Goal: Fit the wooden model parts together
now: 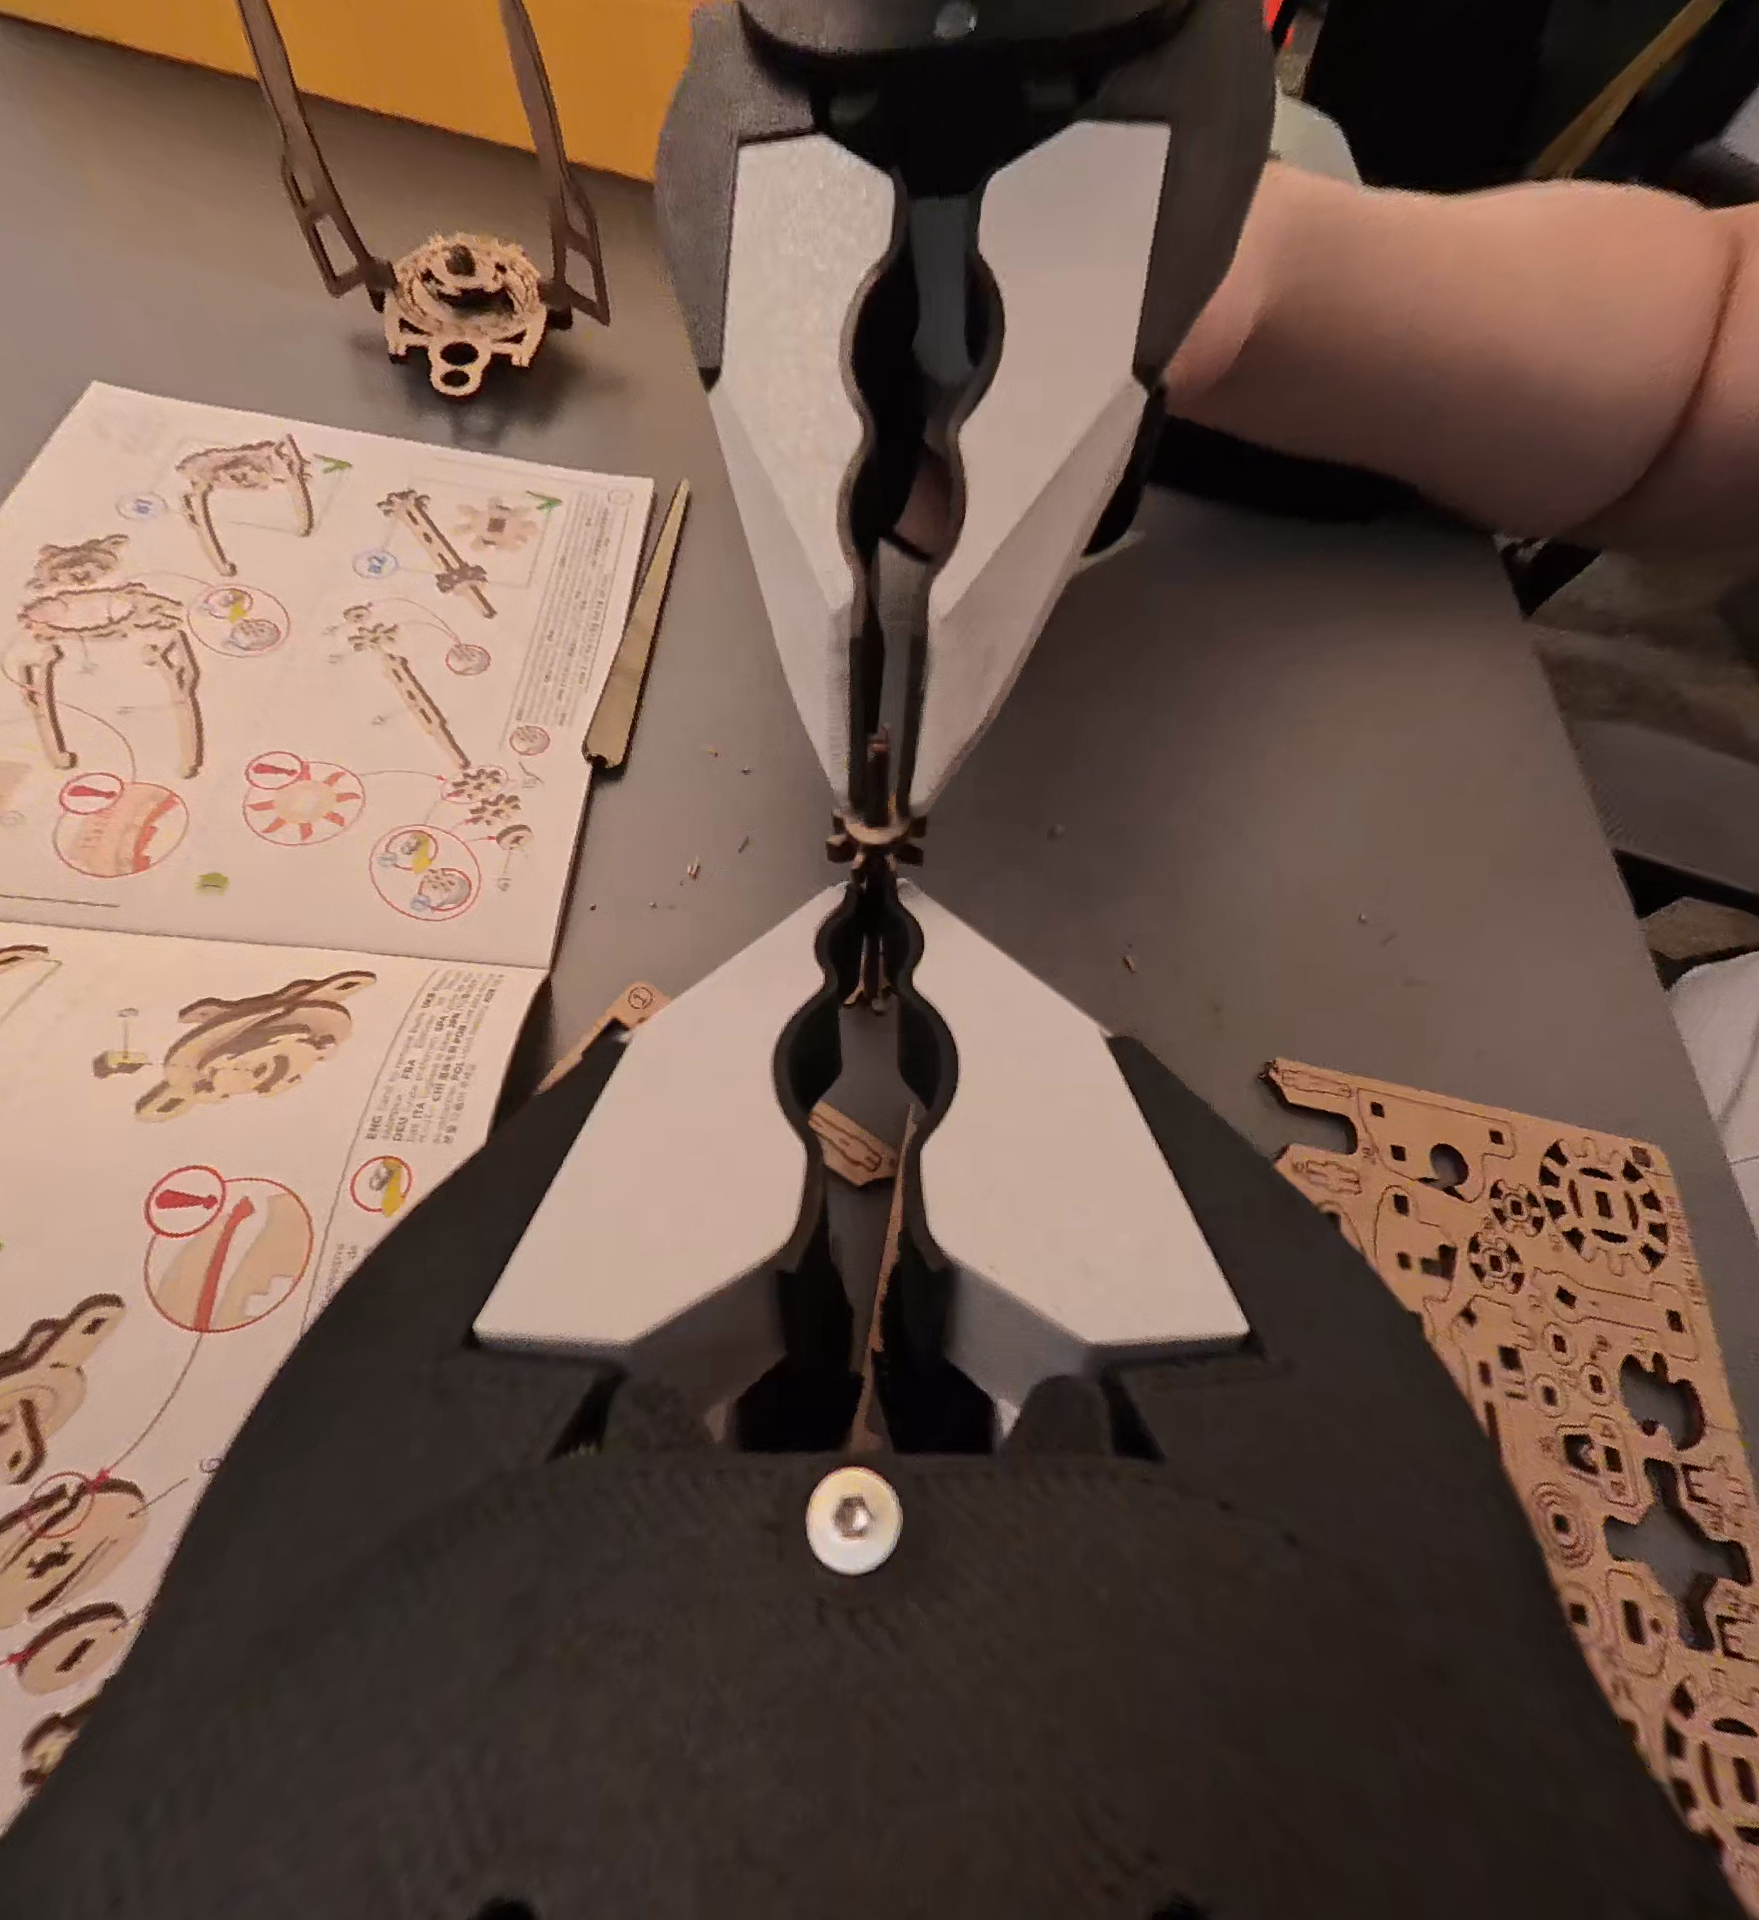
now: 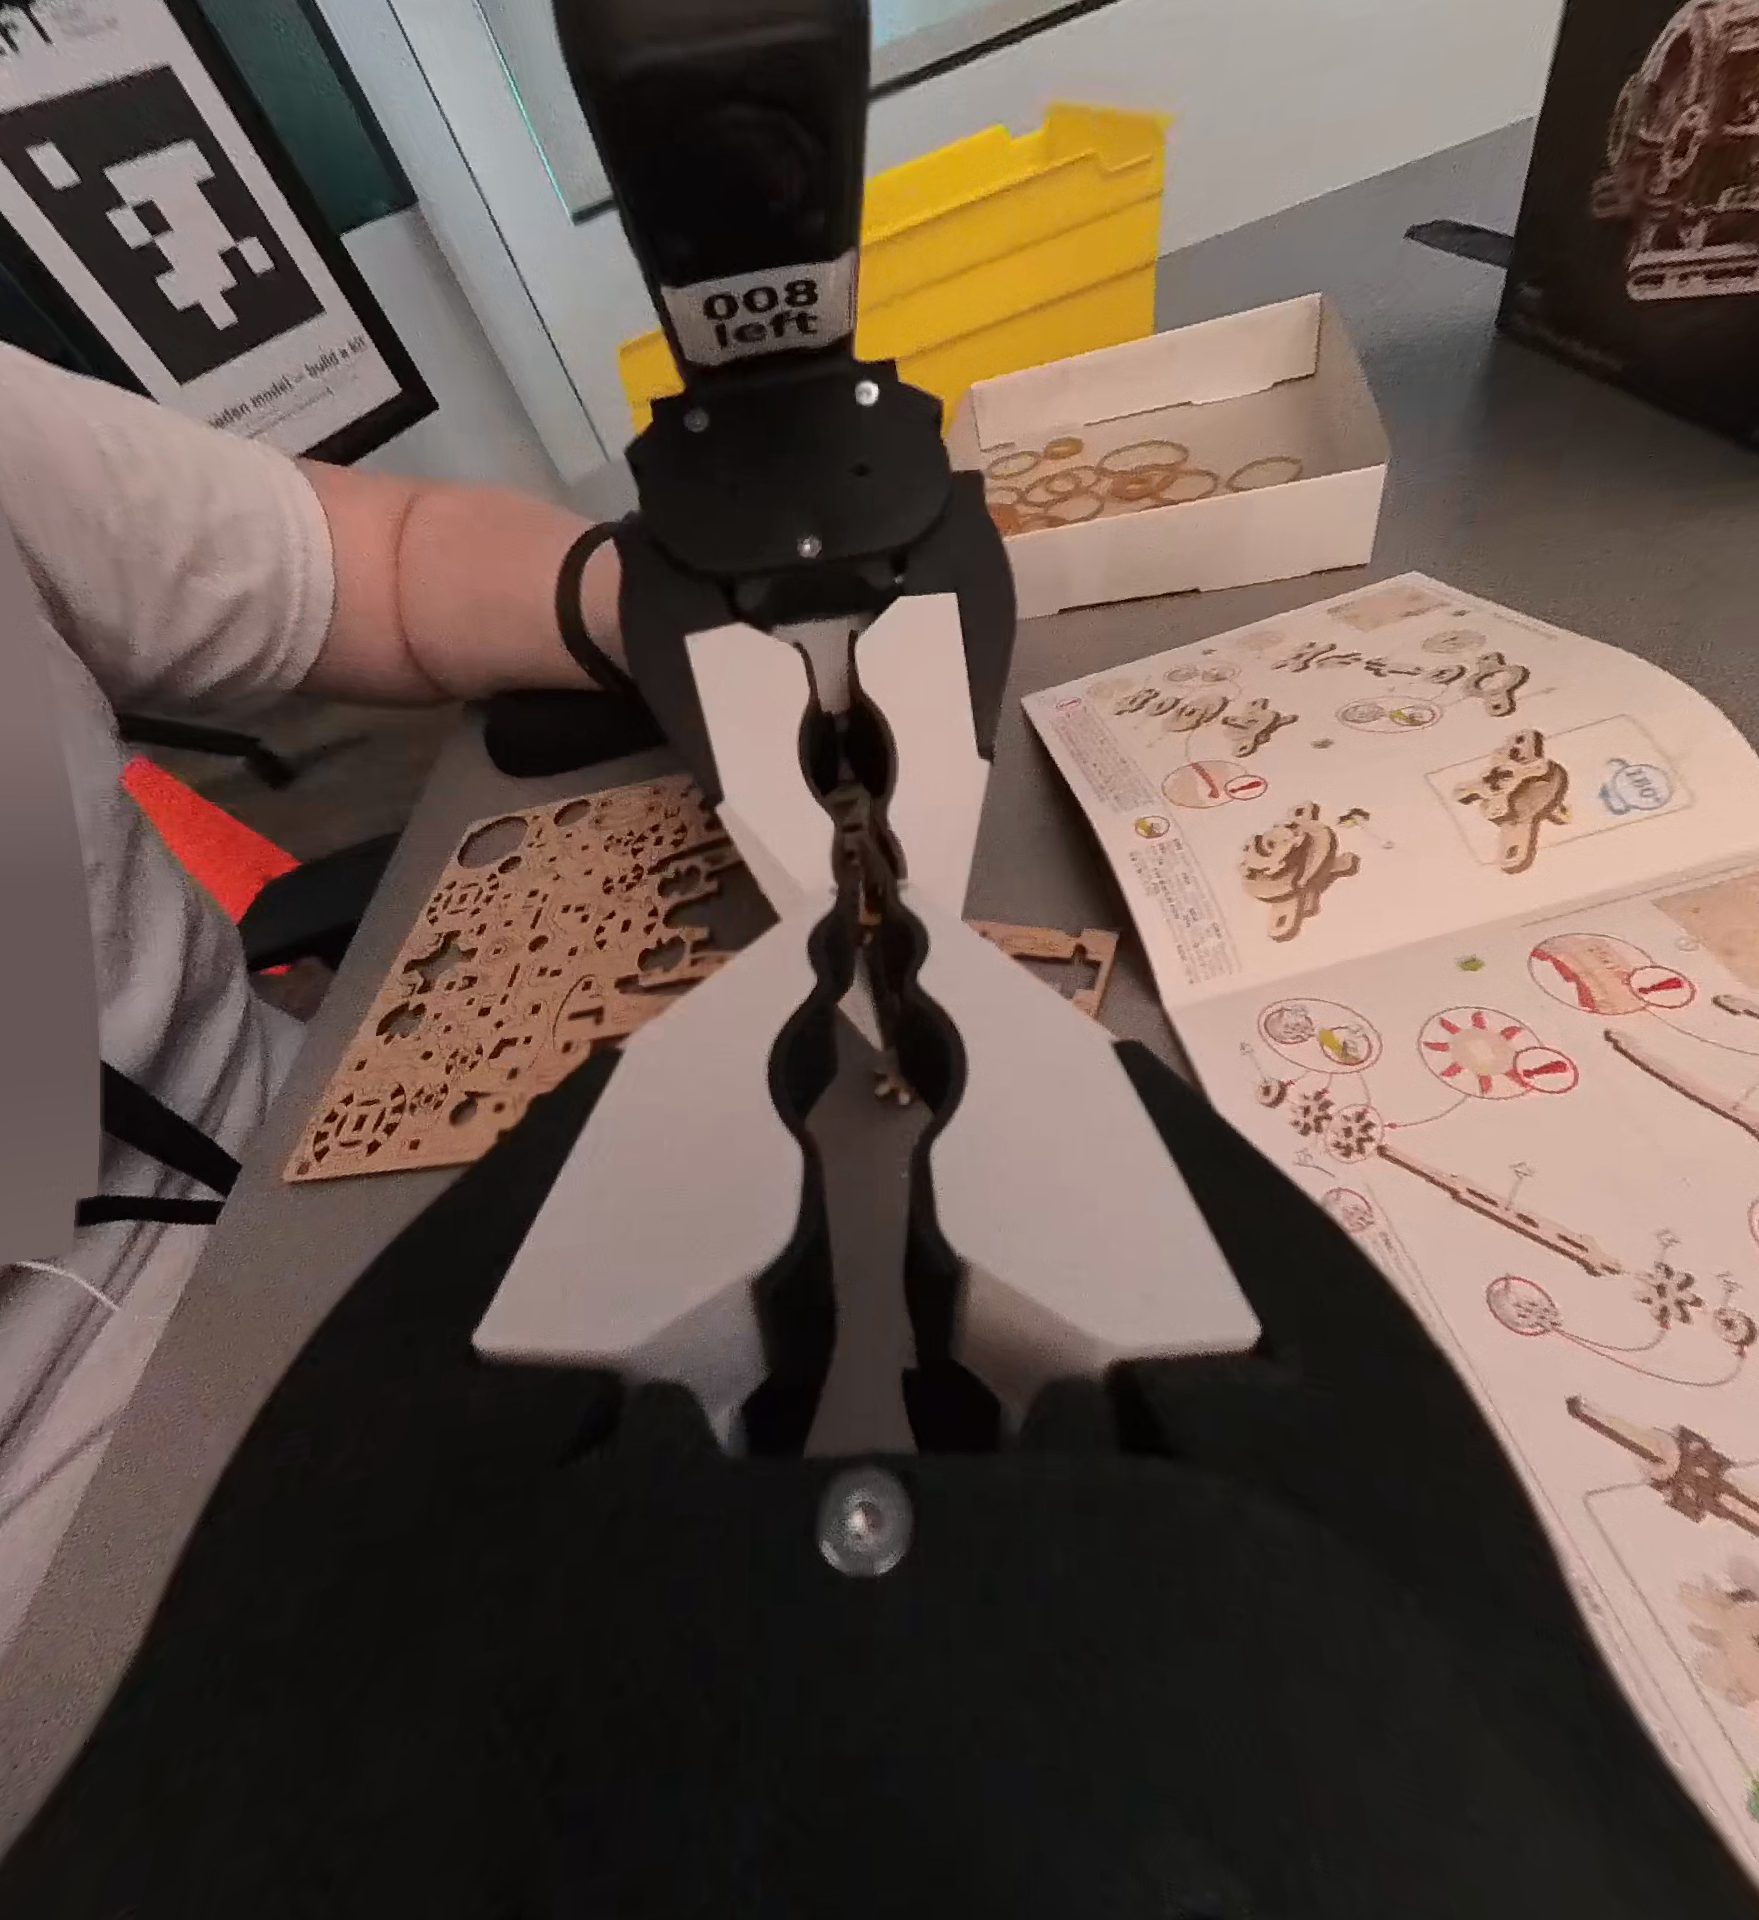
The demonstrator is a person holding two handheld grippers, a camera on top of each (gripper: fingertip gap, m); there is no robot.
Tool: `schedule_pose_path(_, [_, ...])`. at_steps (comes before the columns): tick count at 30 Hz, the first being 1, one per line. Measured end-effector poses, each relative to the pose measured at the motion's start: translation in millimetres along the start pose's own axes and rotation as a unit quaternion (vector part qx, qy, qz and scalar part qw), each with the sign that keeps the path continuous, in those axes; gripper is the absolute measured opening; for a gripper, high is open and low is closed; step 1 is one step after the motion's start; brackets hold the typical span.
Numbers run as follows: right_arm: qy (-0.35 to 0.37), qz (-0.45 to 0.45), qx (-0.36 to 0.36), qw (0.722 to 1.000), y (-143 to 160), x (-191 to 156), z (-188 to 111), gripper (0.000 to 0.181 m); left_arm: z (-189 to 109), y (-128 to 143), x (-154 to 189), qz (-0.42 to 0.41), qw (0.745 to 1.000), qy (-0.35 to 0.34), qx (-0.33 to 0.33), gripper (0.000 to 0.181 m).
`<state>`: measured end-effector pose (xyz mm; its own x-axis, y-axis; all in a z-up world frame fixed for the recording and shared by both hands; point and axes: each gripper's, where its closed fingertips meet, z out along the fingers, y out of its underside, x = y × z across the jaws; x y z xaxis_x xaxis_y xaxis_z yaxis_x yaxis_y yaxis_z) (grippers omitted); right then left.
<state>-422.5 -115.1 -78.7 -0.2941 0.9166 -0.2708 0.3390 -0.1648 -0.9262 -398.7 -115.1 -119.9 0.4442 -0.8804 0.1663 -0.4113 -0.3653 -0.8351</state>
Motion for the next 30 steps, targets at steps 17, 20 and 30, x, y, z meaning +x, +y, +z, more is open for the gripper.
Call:
schedule_pose_path(17, [-0.008,-0.088,-0.015,0.996,5,-12,-1,0.002,-26,-28,14,0.115,0.99,0.015,0.079,0.011])
schedule_pose_path(20, [-0.007,-0.087,-0.012,0.996,5,-11,-1,0.001,-25,-27,12,0.103,0.992,0.014,0.077,0.009])
schedule_pose_path(30, [-0.011,-0.088,-0.013,0.996,7,-13,-1,0.003,-25,-26,13,0.1,0.992,0.015,0.07,0.007])
